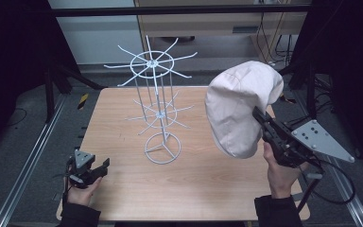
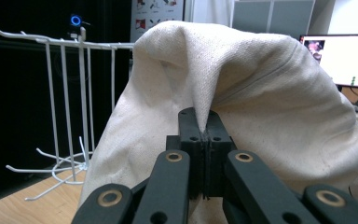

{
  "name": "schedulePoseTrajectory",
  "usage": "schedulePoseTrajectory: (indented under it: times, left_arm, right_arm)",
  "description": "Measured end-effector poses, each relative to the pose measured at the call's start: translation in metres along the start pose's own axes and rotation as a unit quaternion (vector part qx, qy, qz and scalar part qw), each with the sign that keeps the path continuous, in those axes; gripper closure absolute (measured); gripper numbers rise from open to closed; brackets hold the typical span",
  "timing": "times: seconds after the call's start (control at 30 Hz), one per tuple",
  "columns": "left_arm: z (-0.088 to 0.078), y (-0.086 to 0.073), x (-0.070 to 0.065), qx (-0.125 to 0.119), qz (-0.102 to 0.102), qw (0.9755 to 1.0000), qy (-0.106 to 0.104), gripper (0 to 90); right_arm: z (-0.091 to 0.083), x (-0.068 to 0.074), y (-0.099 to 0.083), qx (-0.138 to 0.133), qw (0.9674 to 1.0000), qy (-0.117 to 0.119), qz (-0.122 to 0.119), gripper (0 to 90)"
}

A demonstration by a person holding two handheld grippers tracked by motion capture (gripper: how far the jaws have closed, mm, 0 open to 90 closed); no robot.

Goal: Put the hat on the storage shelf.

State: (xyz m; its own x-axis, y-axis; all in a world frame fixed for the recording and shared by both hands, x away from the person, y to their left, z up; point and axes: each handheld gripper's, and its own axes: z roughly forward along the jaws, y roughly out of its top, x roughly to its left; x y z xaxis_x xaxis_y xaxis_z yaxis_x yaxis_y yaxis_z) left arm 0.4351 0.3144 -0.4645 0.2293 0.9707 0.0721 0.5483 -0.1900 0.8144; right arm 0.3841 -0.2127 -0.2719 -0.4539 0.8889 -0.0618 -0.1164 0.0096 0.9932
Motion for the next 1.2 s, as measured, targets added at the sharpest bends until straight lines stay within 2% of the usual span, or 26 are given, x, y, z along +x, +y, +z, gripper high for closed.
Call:
schedulePoseTrajectory:
  times: [0.43, 0.7, 1.2]
  left_arm:
    - [0.0, 0.0, 0.0, -0.001, 0.001, 1.0, 0.0, 41.3]
    - [0.0, 0.0, 0.0, 0.0, 0.001, 1.0, 0.001, 41.3]
    - [0.0, 0.0, -0.001, 0.0, 0.002, 1.0, 0.0, 41.3]
  right_arm:
    - [0.0, 0.007, 0.025, -0.02, 0.9993, 0.009, -0.03, 89.5]
    - [0.0, 0.011, 0.04, -0.041, 0.9985, 0.015, -0.032, 89.5]
    - [0.006, 0.034, 0.07, -0.093, 0.9941, 0.043, -0.036, 89.5]
